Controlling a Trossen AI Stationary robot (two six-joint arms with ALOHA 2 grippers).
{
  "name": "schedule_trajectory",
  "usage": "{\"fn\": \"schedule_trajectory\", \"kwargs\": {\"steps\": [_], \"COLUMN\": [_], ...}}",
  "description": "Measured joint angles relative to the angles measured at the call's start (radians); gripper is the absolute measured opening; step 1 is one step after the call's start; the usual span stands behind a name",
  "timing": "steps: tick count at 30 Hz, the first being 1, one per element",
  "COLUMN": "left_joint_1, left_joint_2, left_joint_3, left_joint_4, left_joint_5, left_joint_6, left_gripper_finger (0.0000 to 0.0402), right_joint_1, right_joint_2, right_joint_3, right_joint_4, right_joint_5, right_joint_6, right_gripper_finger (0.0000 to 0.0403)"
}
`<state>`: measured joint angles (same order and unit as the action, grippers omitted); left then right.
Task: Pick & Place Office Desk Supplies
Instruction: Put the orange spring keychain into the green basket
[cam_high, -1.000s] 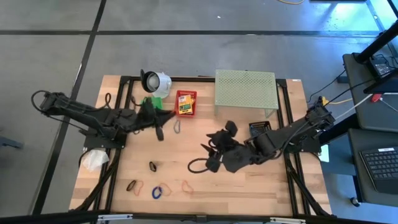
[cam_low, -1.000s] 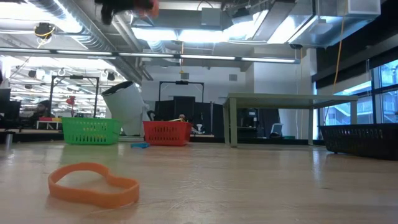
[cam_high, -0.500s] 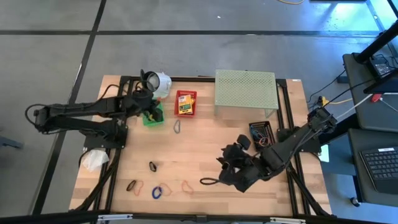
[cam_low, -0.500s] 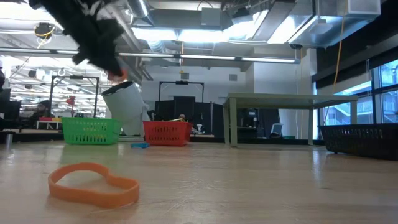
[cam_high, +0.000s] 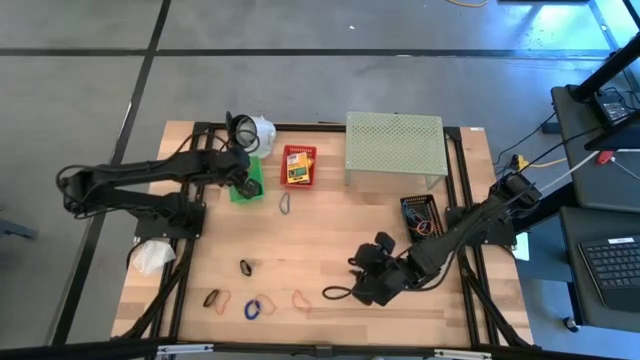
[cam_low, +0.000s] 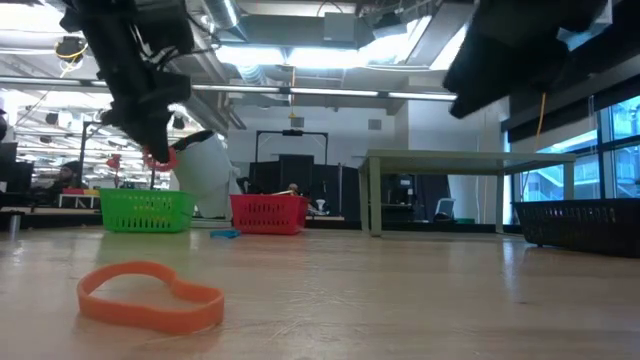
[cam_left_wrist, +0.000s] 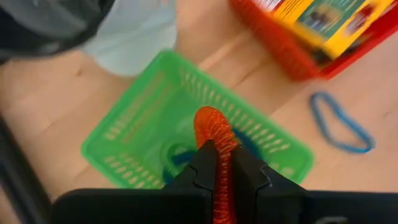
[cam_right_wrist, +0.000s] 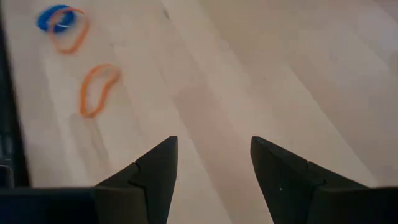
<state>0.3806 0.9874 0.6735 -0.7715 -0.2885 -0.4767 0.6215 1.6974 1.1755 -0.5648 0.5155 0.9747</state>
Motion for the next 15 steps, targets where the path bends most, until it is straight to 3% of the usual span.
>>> {"fn": "schedule_trajectory", "kwargs": {"steps": [15], "left_joint_1": [0.023], "left_joint_2": [0.185], "left_joint_3": [0.0], "left_joint_4": [-0.067], "left_joint_5": [0.022], "left_joint_6": [0.052], "left_gripper_finger": [0.0017], "right_joint_1": [-0.003], "right_joint_2": [0.0], "right_joint_3": [0.0], "right_joint_4": [0.094], "right_joint_5": [-0.008], "right_joint_6": [-0.067], "right_gripper_finger": [0.0206]}}
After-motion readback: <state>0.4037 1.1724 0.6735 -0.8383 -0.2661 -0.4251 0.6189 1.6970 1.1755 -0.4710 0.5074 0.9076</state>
